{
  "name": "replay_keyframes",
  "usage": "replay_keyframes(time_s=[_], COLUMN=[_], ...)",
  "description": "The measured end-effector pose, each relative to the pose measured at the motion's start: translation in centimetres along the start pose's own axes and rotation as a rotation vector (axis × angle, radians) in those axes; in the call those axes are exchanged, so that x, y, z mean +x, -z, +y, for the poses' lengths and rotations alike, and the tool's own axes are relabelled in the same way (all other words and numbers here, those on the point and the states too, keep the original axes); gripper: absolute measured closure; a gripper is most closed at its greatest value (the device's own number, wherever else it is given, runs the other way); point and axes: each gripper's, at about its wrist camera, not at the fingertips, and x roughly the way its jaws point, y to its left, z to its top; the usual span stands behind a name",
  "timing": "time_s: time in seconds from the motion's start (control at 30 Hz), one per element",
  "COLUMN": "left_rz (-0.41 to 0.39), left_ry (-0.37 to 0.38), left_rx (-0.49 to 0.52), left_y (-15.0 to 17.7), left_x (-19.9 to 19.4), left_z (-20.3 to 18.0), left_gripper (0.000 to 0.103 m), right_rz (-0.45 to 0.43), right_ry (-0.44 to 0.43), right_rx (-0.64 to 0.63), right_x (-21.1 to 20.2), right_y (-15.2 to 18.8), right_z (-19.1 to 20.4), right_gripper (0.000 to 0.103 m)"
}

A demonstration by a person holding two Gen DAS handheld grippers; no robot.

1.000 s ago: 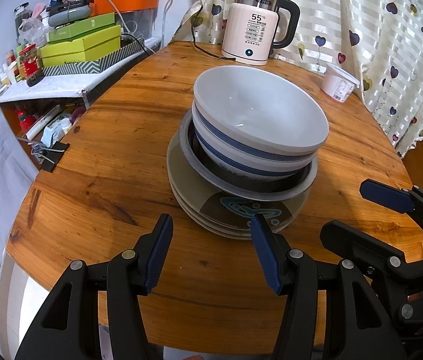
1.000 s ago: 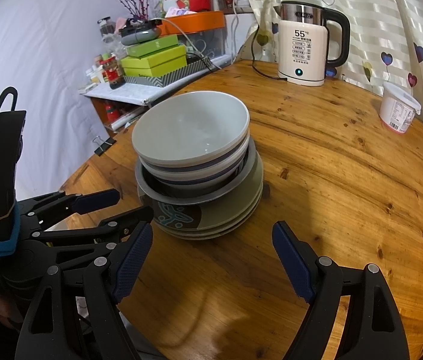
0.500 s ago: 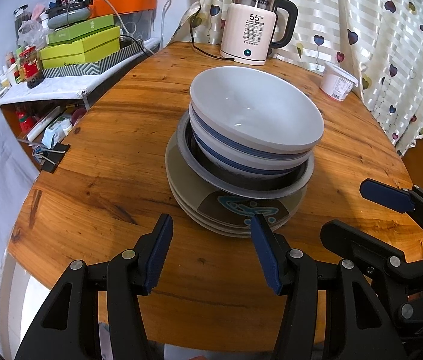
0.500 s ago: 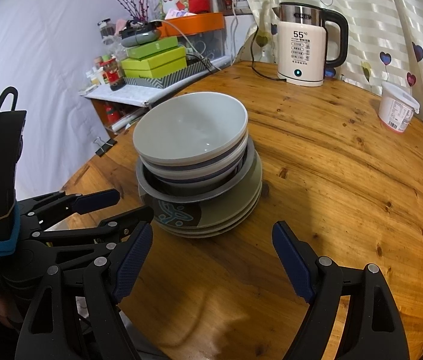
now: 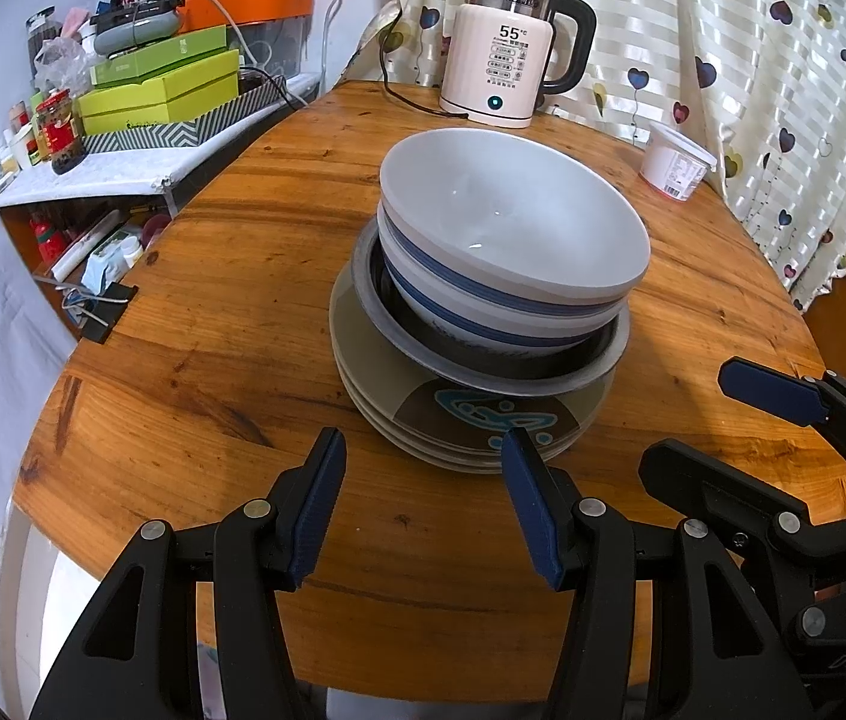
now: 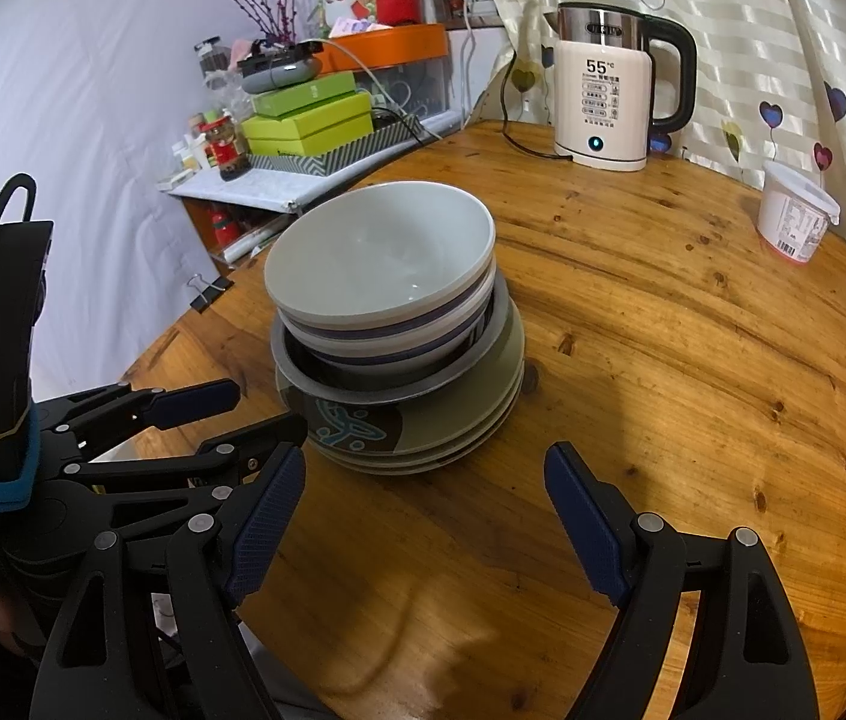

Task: Organize plates and bowls

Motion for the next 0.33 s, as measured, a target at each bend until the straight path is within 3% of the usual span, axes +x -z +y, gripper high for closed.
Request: replay_keyframes(time_s=[0.33], left_rz=[0.001], left_ry=[0.001], left_rx=[-0.001], left_y=[-0.06], left_x=[0.13], left_z=[0.04], left_gripper=[0.048], right_rz=[0.001], right_ry=[-0.001], right_rx=[0.003], right_x=[0.05], right_y=[-0.02], right_z=[-0.12], right_gripper=[0.020])
